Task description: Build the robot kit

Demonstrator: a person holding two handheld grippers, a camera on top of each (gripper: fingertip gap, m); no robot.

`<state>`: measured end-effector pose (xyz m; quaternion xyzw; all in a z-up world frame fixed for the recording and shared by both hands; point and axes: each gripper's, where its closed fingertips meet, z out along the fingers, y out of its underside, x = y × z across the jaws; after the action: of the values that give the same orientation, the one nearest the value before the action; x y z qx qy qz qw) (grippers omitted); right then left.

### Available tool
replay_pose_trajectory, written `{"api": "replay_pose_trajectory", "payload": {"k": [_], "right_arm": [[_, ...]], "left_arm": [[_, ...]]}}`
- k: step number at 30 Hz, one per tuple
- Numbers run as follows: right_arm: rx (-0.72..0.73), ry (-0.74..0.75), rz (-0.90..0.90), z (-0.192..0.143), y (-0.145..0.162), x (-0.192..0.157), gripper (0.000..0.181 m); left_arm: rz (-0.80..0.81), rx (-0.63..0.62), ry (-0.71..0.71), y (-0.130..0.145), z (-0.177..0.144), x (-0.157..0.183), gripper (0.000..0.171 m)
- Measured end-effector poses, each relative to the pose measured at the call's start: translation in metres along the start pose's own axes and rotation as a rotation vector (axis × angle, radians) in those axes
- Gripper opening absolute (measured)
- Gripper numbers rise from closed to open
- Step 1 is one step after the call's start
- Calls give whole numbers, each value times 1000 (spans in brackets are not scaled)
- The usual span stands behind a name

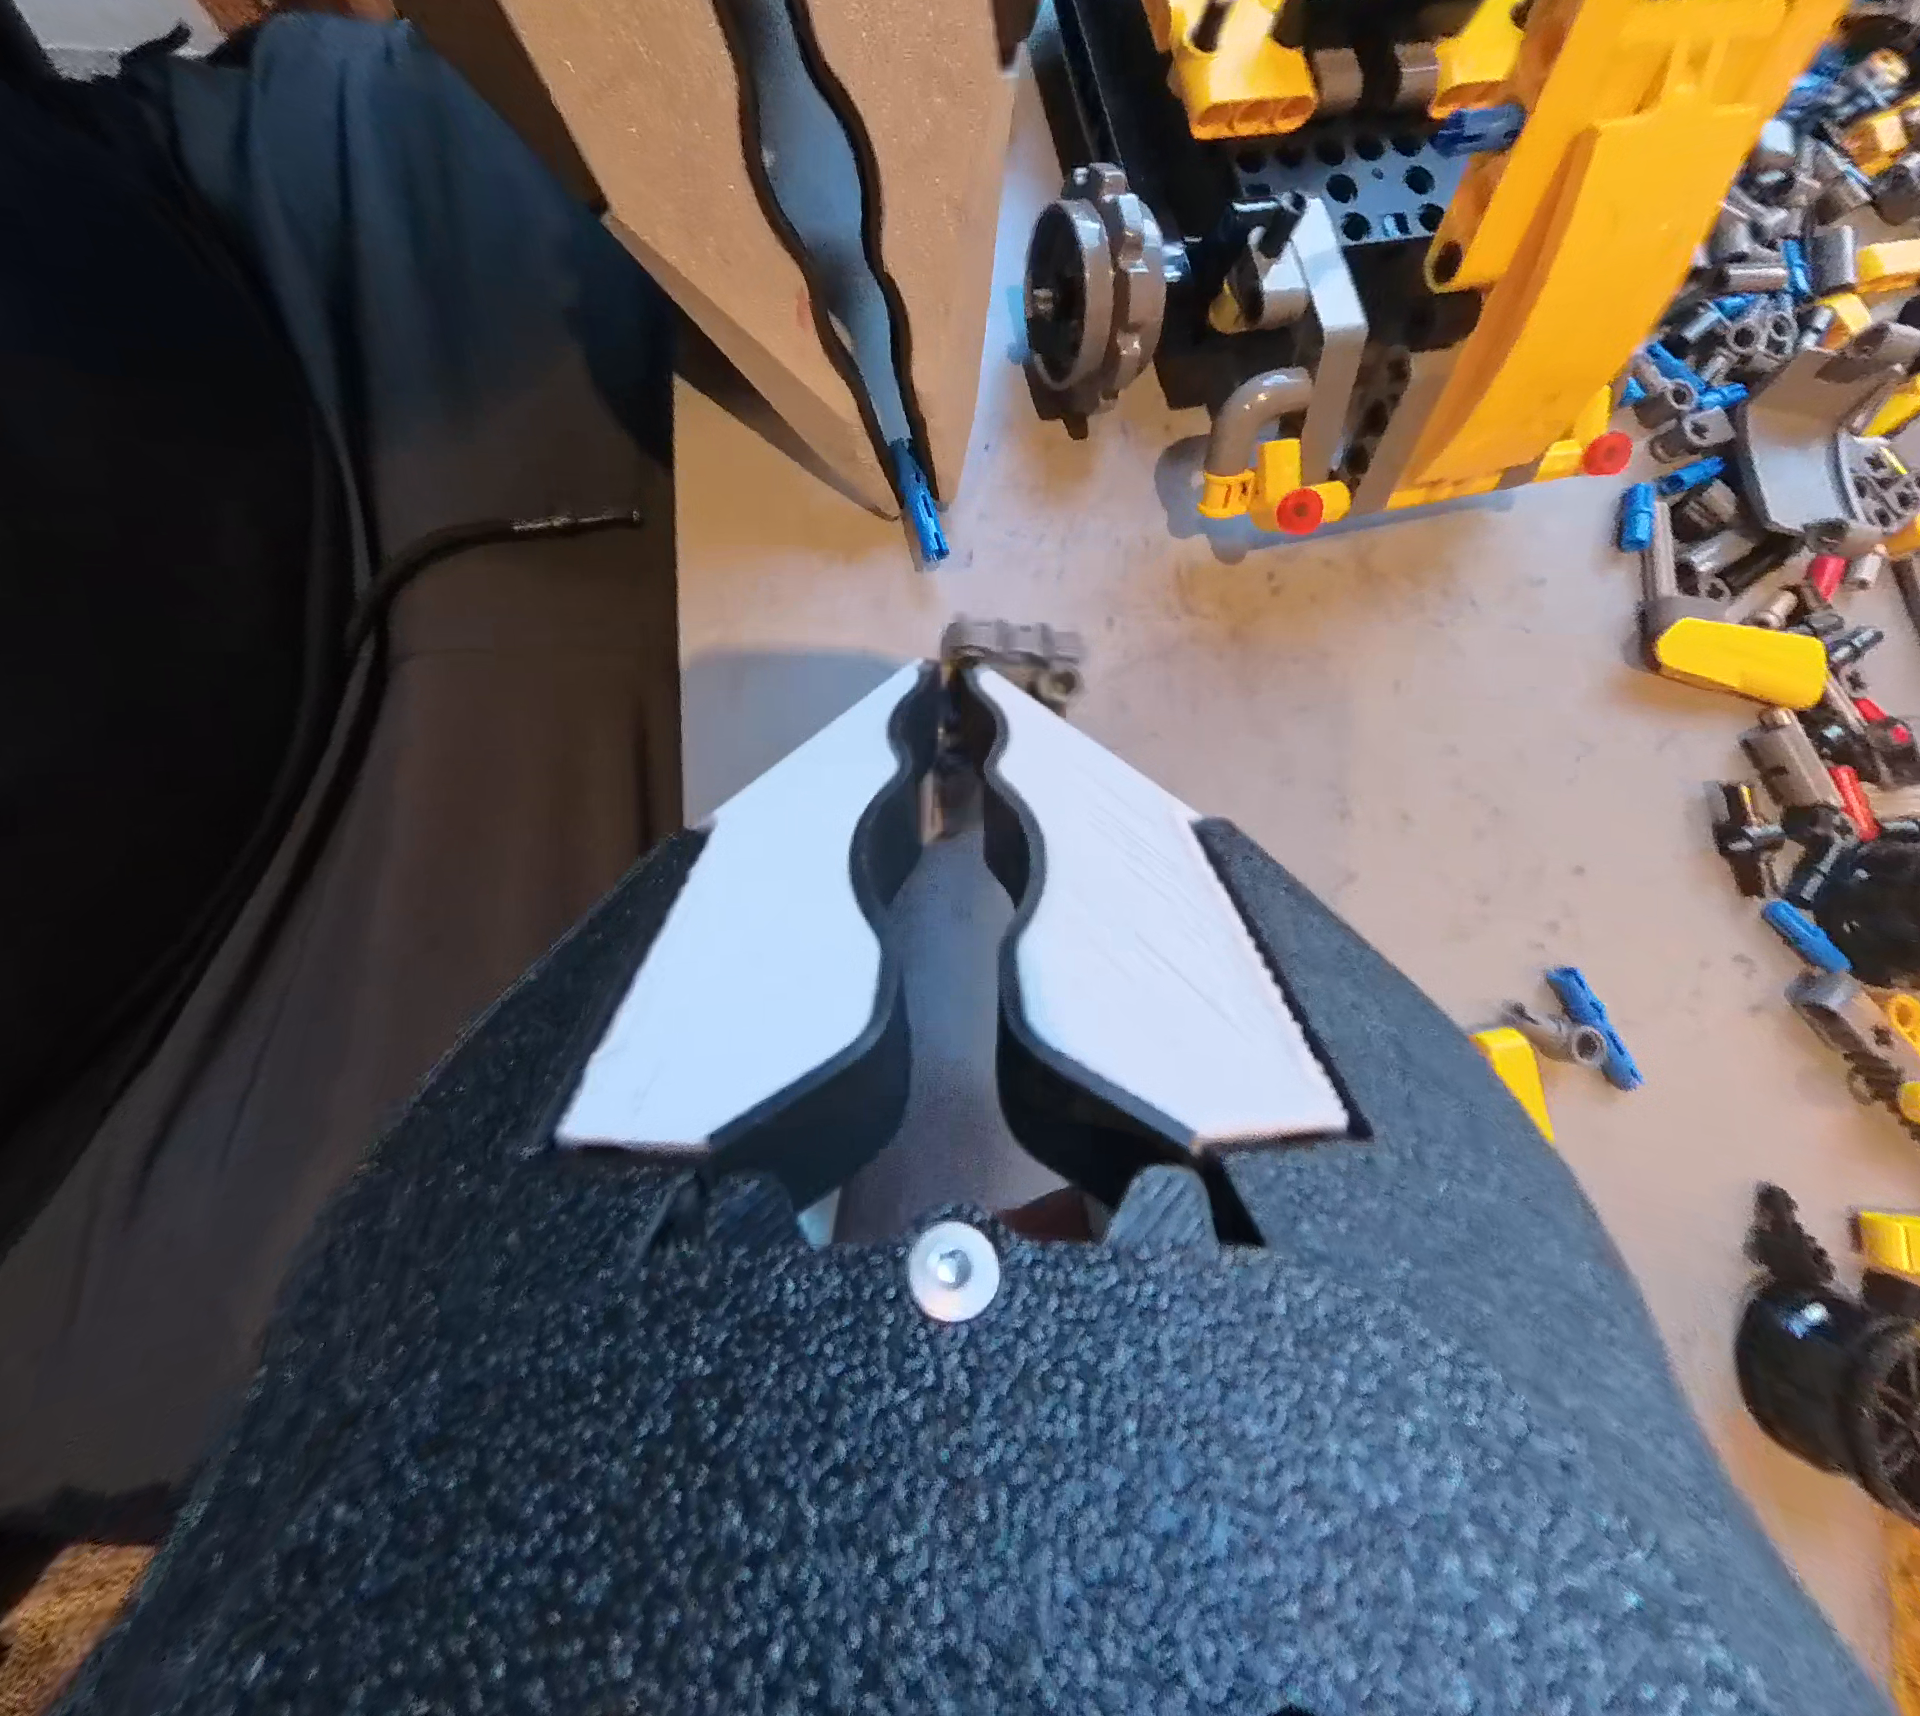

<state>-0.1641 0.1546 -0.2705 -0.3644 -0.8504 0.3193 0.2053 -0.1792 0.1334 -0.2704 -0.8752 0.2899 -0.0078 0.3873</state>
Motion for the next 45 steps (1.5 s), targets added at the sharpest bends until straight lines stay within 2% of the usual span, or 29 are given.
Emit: {"api": "replay_pose_trajectory", "payload": {"k": [5, 8, 12, 14, 17, 23, 26, 35, 45], "right_arm": [[10, -21, -90, 2, -3, -3, 0], [50, -97, -156, -2, -8, -15, 0], [58, -102, -133, -8, -10, -10, 2], [52, -49, -85, -11, -11, 0, 6], [52, 67, 39, -16, -13, 17, 36], [11, 26, 121, 0, 0, 12, 31], [38, -35, 160, 4, -4, 12, 28], [54, -117, 29, 5, -6, 1, 25], [61, -116, 22, 7, -9, 5, 25]], "left_arm": [[-13, -17, 36, 2, -2, 3, 4], [5, -36, 42, 3, -3, 4, 4], [22, -51, 57, 2, -3, 5, 3], [10, -47, 64, 2, -3, 5, 3], [-6, -33, 59, 1, -2, 4, 3], [5, -32, 57, 1, -1, 3, 4], [21, -45, 59, 1, -1, 3, 4], [13, -50, 82, 1, 0, 3, 3], [14, -74, 105, 0, 0, 4, 3]]}}
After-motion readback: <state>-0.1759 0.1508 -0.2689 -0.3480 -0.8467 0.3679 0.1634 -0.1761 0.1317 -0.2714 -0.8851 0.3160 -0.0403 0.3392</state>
